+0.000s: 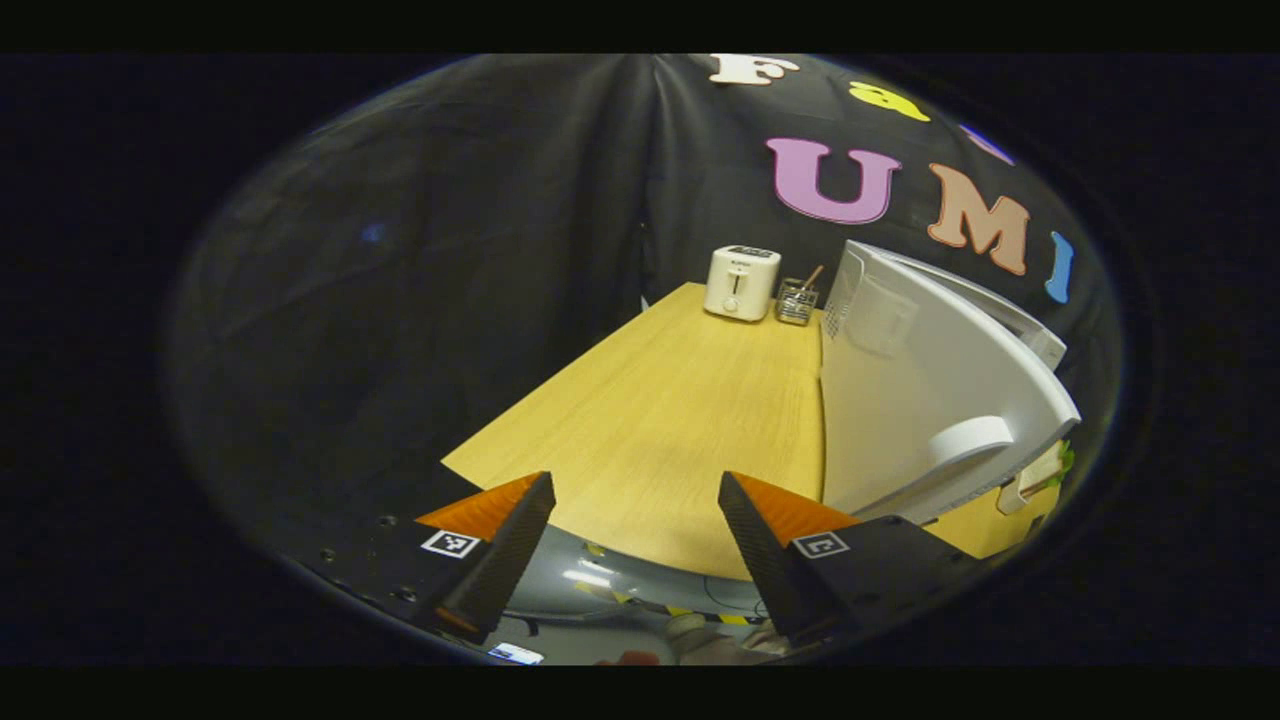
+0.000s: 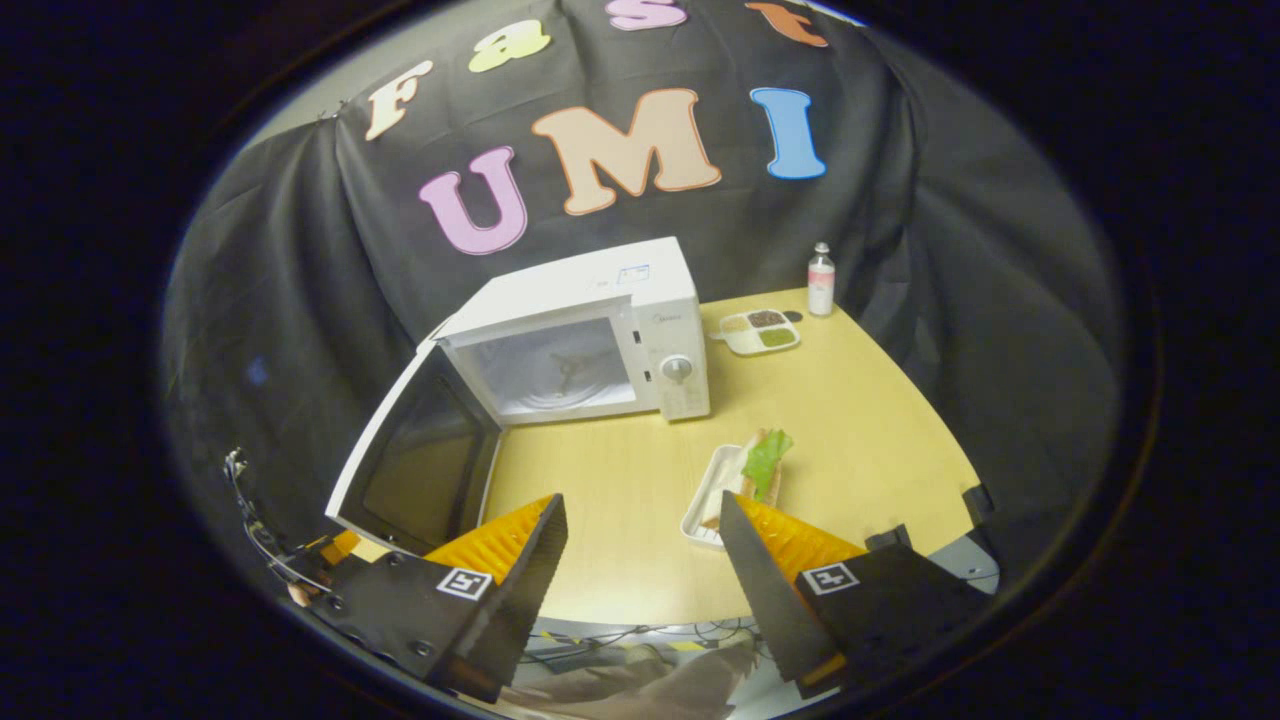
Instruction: Open the microwave oven with the left hand, put the food in, and close the microwave oven.
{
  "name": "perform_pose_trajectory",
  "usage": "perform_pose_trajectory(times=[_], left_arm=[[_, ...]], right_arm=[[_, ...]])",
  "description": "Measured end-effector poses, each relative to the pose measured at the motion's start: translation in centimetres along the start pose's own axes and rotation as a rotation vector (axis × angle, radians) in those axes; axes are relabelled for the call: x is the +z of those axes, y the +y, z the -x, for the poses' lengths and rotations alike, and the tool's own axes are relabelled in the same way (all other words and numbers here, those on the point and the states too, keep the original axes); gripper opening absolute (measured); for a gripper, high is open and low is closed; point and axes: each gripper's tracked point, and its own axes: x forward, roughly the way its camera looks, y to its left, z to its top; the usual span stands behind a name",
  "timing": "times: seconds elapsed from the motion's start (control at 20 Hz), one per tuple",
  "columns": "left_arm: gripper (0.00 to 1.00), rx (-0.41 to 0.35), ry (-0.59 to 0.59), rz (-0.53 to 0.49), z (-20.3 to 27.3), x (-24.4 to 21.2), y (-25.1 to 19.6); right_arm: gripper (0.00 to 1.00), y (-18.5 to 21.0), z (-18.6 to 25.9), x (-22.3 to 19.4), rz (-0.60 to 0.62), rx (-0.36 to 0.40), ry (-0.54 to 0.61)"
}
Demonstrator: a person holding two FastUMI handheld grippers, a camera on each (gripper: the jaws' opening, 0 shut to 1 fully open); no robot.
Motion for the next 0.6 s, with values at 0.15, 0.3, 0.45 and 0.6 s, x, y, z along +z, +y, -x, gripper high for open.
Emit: perform_pose_trajectory(times=[0.15, 0.3, 0.45, 0.6], left_arm=[[0.97, 0.016, -0.033, -0.005, 1.0, 1.8, 0.3], [0.96, 0.015, -0.051, -0.001, 2.3, 3.4, -1.0], [0.97, -0.002, -0.072, 0.02, 3.1, 5.2, -3.2], [0.97, 0.017, -0.13, 0.002, 4.2, 8.1, -4.8]], right_arm=[[0.96, -1.3, -0.2, -0.8, -0.022, -0.06, 0.034], [0.96, -2.8, -1.2, -0.8, -0.055, -0.082, 0.066], [0.96, -5.2, -2.7, -0.8, -0.098, -0.104, 0.12], [0.96, -7.5, -5.3, -1.0, -0.146, -0.097, 0.224]])
